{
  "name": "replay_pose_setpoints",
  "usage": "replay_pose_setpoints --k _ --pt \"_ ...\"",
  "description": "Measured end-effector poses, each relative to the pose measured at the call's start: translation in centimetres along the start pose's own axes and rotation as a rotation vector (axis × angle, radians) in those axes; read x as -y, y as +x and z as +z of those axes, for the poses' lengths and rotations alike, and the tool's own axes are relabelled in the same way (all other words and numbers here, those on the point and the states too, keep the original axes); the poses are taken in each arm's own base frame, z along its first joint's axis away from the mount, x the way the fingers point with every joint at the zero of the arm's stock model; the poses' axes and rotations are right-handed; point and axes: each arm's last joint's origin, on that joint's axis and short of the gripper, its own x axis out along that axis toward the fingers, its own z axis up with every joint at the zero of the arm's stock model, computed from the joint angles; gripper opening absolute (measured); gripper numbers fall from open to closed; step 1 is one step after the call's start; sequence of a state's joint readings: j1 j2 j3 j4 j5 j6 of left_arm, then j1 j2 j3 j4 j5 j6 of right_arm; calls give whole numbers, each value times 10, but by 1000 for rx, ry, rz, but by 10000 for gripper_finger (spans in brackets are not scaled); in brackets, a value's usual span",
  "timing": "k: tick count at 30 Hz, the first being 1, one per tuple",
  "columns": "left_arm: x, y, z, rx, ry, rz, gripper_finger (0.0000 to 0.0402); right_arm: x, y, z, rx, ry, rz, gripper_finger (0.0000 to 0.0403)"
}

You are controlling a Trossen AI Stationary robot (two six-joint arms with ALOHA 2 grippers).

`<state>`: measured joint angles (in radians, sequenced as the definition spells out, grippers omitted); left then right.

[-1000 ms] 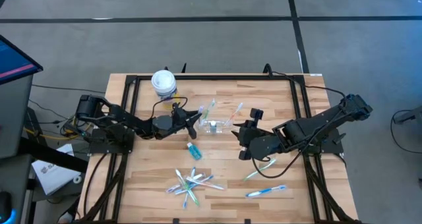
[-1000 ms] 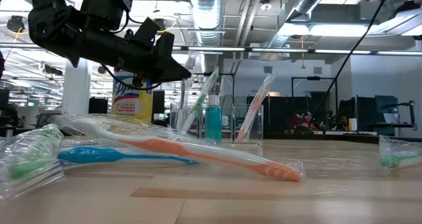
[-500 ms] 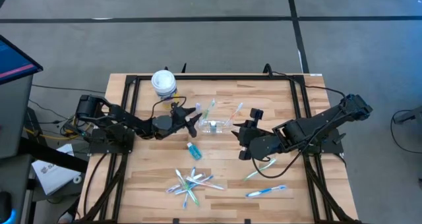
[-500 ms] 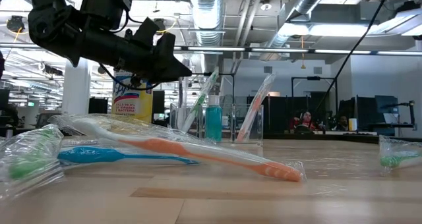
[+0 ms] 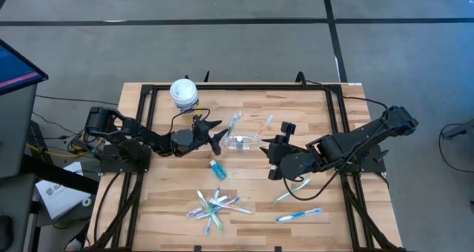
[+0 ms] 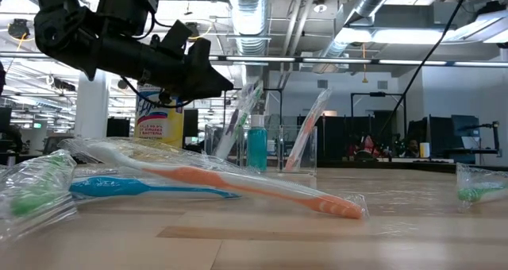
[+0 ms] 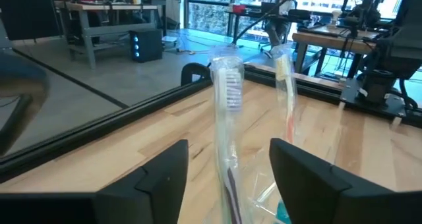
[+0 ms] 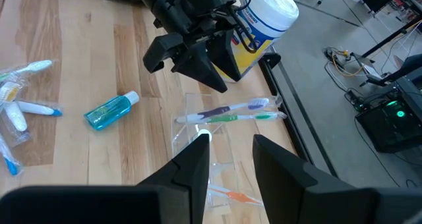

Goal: Pick & Place toothbrushing station
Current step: Put the blue mouthwash into the transparent organizer

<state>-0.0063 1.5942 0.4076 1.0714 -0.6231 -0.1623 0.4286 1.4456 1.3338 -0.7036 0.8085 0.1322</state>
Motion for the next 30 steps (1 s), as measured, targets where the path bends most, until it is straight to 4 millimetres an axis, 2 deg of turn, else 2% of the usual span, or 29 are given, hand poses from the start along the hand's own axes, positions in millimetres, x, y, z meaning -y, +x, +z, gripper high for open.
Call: replay_pose_setpoints --k 6,12,20,30 --pt "5 -5 8 14 -13 -66 214 0 0 0 0 0 0 107" --pt "17 -22 17 -12 27 -160 214 0 0 0 0 0 0 107" --pt "36 -48 6 -146 146 -277 214 0 0 0 1 7 3 107" --pt "39 -54 -4 -240 225 -409 214 -1 0 0 -1 11 23 107"
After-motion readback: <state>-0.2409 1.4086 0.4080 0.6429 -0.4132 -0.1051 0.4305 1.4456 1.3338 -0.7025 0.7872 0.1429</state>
